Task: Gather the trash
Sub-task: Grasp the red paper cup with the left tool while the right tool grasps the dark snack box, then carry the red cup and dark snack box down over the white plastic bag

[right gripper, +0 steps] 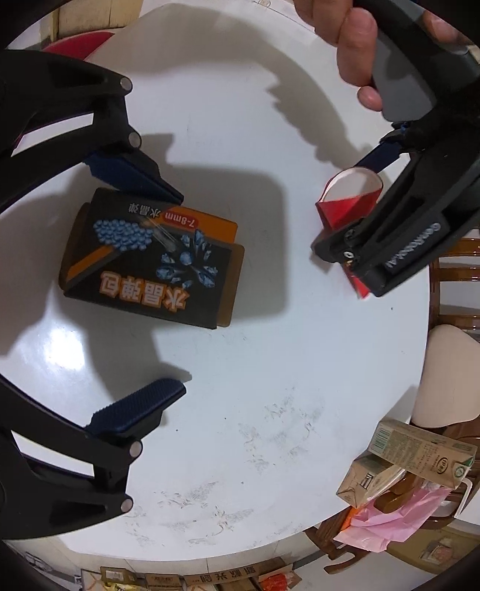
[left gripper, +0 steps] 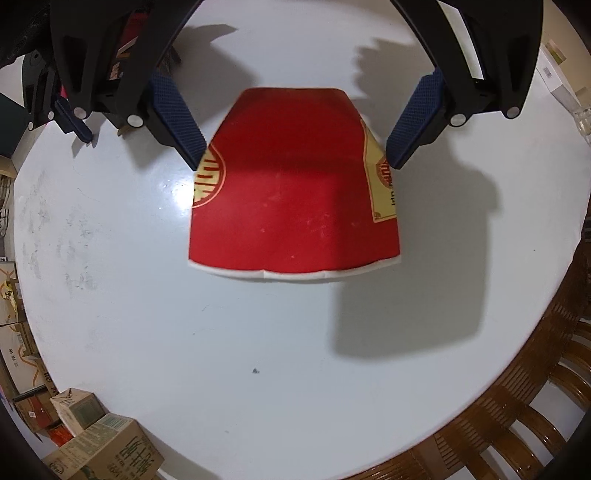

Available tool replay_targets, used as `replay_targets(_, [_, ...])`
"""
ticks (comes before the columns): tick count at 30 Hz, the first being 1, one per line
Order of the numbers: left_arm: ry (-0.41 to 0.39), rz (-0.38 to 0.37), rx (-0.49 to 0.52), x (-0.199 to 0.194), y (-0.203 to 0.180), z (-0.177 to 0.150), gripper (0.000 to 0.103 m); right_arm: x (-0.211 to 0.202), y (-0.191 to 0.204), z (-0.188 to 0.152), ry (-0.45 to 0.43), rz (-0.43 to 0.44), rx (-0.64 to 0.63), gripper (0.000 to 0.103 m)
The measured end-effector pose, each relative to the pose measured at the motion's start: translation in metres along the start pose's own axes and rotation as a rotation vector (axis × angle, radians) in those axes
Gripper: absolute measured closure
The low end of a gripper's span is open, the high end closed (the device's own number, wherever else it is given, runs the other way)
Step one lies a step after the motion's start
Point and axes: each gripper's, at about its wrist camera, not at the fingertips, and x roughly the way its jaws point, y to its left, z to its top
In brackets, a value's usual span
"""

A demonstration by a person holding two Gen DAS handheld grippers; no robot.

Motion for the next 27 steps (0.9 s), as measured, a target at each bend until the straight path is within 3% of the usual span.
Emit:
replay_targets(2, [-0.004, -0.004, -0.007, 0.001, 0.001, 0.001, 0.008, -0.003, -0.002, -0.001, -0.014, 0.002, 0.003, 0.023])
replay_targets(6, [-0.023, -0.003, -0.001, -0.002, -0.002, 0.0, 0.015, -0.011, -0.003, -0.006, -0.042, -0.004, -0.001, 0.05])
replay_targets(15, [-0.062, -0.001, -0.024, -0.004, -0.005, -0.008, 0.018, -0.018, -0.01, -0.006, -0.045, 0.064, -0.006, 0.051])
replay_targets(22, [-0.126, 0.015, -0.042, -0.02, 0.004, -0.033, 0.018, -0.039, -0.015, -0.005, -0.108, 0.02, -0.035, 0.051])
replay_targets(27, [-0.211, 0.049, -0.056, -0.046, 0.002, -0.077, 0.018, -0.065, -0.014, -0.009, -0.154, 0.012, -0.046, 0.051])
